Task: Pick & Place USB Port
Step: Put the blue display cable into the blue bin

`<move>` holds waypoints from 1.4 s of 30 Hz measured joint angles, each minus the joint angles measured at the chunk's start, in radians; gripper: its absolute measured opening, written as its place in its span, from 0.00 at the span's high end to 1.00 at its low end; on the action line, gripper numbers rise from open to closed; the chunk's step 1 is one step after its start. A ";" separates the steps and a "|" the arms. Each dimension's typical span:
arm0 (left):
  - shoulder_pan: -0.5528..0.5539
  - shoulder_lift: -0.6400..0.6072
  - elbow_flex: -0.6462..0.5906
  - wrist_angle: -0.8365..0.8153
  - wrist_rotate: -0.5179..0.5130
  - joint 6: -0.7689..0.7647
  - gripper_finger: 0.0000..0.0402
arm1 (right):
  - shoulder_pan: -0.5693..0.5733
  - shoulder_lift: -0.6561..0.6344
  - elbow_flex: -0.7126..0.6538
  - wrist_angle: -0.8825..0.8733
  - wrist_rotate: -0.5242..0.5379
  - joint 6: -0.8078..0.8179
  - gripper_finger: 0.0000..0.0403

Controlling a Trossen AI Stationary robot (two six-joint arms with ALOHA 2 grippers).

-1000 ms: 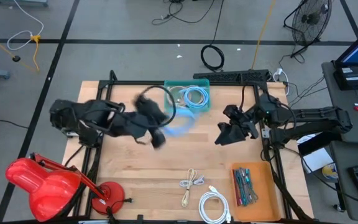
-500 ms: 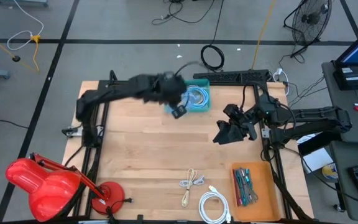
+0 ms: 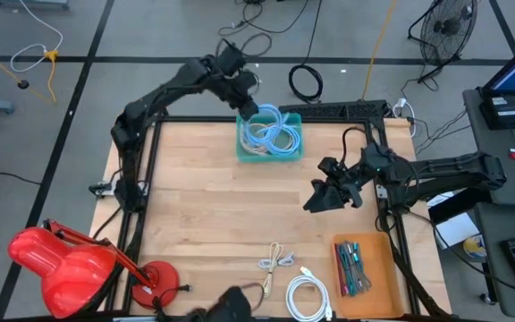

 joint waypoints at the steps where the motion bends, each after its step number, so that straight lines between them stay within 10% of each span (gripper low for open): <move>1: 0.017 0.004 0.000 0.015 0.043 0.029 0.94 | 0.000 0.000 -0.006 0.001 0.011 0.000 0.65; 17: 0.186 0.245 0.000 -0.099 0.490 0.459 0.94 | -0.002 0.000 -0.060 0.008 0.234 0.029 0.65; 42: 0.214 0.325 0.000 -0.067 0.376 0.609 0.97 | -0.002 0.002 -0.060 0.031 0.346 0.015 0.65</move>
